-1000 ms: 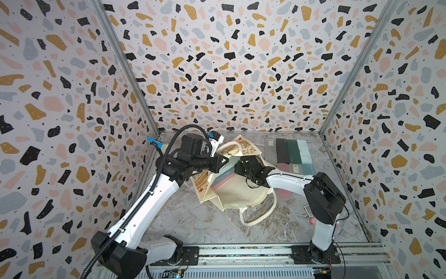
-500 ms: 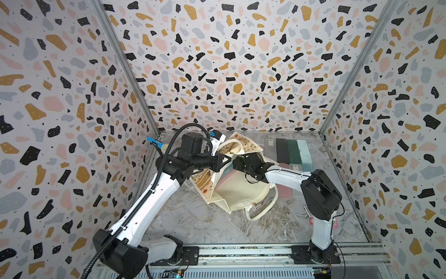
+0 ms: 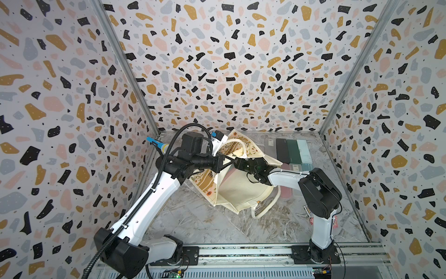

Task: Take out the pencil case from the canvas bag
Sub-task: Pick up the pencil case from the canvas bag.

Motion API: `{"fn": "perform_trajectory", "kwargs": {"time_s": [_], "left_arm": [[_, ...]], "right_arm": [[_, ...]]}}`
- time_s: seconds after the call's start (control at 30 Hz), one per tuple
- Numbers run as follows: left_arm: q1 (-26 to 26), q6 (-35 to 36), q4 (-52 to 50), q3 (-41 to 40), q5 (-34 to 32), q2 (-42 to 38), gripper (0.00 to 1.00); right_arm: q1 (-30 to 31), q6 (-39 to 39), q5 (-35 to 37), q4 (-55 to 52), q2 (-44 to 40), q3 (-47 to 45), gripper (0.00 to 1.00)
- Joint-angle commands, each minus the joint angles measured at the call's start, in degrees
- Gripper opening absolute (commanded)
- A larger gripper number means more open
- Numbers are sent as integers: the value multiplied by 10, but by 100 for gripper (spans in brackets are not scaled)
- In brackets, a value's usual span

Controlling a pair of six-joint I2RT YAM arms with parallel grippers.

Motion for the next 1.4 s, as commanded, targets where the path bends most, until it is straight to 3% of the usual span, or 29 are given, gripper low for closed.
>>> {"fn": "perform_trajectory", "kwargs": {"time_s": [0.0,0.2,0.57,0.8,1.07,1.37], "left_arm": [[-7,0,-4,24,94,-23,0],[-7,1,-8,23,71,-20,0],[-7,0,-29,29,-11,-12,0],[-7,-11,-37,34,-108,-3,0],[-7,-26,-29,43,-162,4,0],[-7,-40,-30,52,-254,8,0]], "right_arm": [[-31,16,14,38,-35,-6,41],[-31,15,23,38,-54,-18,30],[-23,26,55,6,-89,-26,22],[8,11,68,-14,-109,-27,20],[72,-50,145,-53,-142,-37,20],[117,-105,177,-42,-204,-78,19]]}}
